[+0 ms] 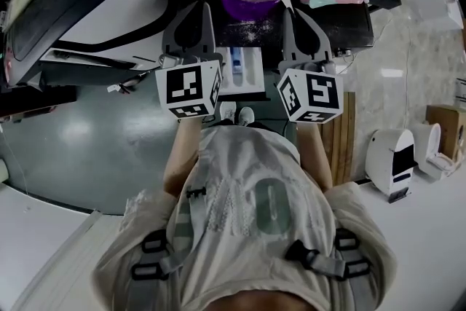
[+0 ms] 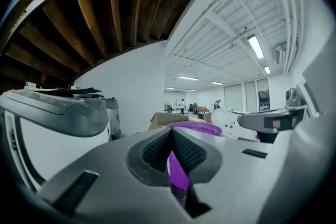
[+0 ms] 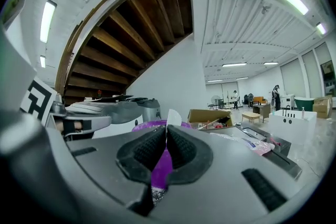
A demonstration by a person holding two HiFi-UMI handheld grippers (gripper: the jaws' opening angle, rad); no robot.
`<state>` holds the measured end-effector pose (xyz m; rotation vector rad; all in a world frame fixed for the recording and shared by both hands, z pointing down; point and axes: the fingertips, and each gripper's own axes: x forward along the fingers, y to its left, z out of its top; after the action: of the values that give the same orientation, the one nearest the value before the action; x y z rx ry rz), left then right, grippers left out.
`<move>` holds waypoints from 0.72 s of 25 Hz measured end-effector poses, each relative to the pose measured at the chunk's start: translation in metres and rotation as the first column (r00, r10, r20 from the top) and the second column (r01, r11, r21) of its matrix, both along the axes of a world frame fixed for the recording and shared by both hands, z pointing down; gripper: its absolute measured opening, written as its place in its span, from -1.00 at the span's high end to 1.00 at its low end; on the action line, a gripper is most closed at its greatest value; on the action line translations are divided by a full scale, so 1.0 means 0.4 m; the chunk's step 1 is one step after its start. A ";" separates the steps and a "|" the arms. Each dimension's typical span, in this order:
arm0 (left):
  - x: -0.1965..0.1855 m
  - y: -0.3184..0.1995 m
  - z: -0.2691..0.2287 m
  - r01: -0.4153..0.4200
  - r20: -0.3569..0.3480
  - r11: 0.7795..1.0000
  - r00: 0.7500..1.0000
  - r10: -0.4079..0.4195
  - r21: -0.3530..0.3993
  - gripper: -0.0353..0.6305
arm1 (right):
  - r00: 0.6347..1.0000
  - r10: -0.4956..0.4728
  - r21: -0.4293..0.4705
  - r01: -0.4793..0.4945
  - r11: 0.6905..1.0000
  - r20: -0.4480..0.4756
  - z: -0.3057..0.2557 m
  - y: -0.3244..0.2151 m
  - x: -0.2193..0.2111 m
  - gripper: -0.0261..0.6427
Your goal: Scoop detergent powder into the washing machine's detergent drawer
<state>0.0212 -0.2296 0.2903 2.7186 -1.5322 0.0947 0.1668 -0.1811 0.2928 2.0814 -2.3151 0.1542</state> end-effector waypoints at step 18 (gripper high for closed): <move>0.004 -0.129 -0.144 0.044 0.027 0.998 0.999 -0.046 0.042 0.83 | 0.994 -0.036 0.032 0.040 0.999 -0.106 -0.155 -0.135 0.017 0.89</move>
<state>0.0228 -0.2811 0.2327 2.7231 -1.6194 0.1014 0.1735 -0.2353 0.2309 2.0067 -2.3098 0.0032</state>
